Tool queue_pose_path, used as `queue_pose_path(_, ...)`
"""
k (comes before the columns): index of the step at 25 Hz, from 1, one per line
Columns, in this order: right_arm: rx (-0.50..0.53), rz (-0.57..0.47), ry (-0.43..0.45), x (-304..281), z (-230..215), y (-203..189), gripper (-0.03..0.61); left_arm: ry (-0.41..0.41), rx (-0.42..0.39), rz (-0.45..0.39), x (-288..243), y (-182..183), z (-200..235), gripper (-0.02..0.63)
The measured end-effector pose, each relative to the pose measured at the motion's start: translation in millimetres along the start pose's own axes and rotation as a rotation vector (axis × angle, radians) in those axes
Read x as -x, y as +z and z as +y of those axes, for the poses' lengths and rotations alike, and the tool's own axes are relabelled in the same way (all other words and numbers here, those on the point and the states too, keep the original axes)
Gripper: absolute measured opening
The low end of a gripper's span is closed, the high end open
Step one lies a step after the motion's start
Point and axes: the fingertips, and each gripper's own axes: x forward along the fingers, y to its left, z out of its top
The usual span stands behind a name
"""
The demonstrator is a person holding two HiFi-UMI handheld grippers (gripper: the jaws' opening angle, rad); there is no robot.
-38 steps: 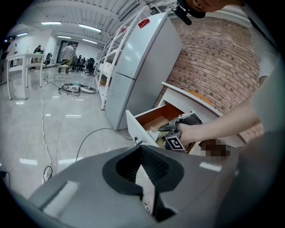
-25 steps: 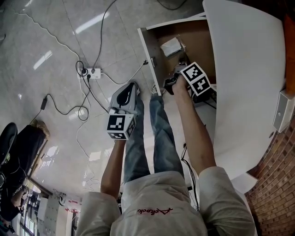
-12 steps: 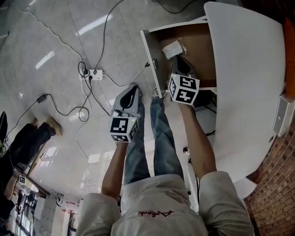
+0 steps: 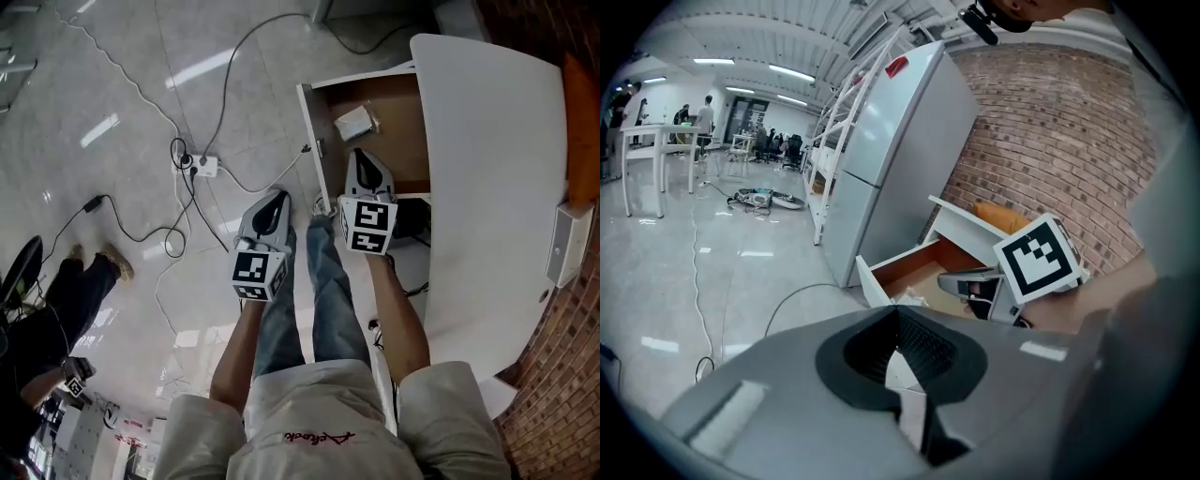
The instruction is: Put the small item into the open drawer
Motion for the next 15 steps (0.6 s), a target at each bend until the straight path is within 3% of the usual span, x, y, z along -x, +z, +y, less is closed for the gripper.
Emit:
queue_pose_path(6,-0.013,-0.045,0.053,33.7,6.7,24.3,0.012,0.018,-0.014,-0.028,17.8,27.0,-11.3,0.009)
queue_pose_path(15,0.02,-0.184,0.099,94.7,6.8,95.0,0.012,0.033,-0.06,-0.13,46.7,92.9,-31.9,0.009)
